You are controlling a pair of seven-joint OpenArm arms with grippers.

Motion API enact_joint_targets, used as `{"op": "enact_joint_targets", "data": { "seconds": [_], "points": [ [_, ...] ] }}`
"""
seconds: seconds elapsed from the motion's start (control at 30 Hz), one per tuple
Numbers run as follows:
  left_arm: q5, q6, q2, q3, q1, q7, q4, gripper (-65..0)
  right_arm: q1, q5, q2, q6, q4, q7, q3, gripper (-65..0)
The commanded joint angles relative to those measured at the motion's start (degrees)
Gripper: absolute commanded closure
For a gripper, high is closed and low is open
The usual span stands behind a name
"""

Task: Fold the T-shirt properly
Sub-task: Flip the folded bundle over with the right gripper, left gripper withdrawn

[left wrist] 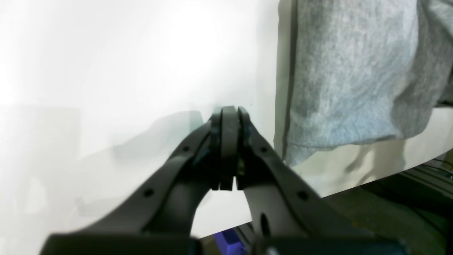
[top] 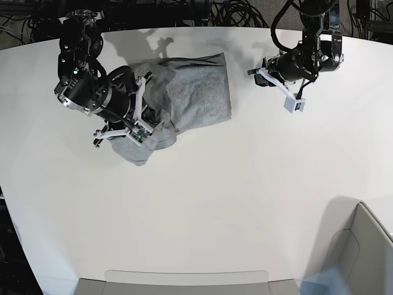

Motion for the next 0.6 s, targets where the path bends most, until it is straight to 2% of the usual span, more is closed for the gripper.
{"op": "enact_joint_targets", "data": {
  "seconds": [0.0, 0.2, 0.33, 0.47, 0.53, 0.57],
  "points": [
    [-0.54, -0.13, -0.52, -0.19, -0.11, -0.38, 0.81, 0.0, 0.97, -1.48, 0.35, -2.01, 0.77, 0.8, -1.33, 0.0],
    [-0.54, -0.13, -0.52, -0.19, -0.11, -0.38, 0.81, 0.0, 0.97, -8.42, 0.26, -11.68, 0.77, 1.07, -17.24, 0.0],
    [-0.54, -0.13, -0.52, -0.19, -0.11, -0.3, 0.81, 0.0, 0.71, -12.55, 0.35, -17.39, 0.59, 3.88, -26.73, 0.0],
    [-0.54, -0.13, -0.52, -0.19, -0.11, -0.12, 0.81, 0.0, 1.94, -17.65, -0.36, -23.11, -2.57, 2.56, -32.89, 0.0],
    [-0.45, -0.13, -0.52, -0.19, -0.11, -0.12, 0.81, 0.0, 2.47, -19.85, -0.88, -24.6, -4.33, 0.98, -34.47, 0.0],
    [-0.45, -0.13, -0.52, -0.19, -0.11, -0.12, 0.81, 0.0, 2.55, -20.55, -0.97, -24.69, -4.77, 0.54, -34.91, -2.4]
  ]
}}
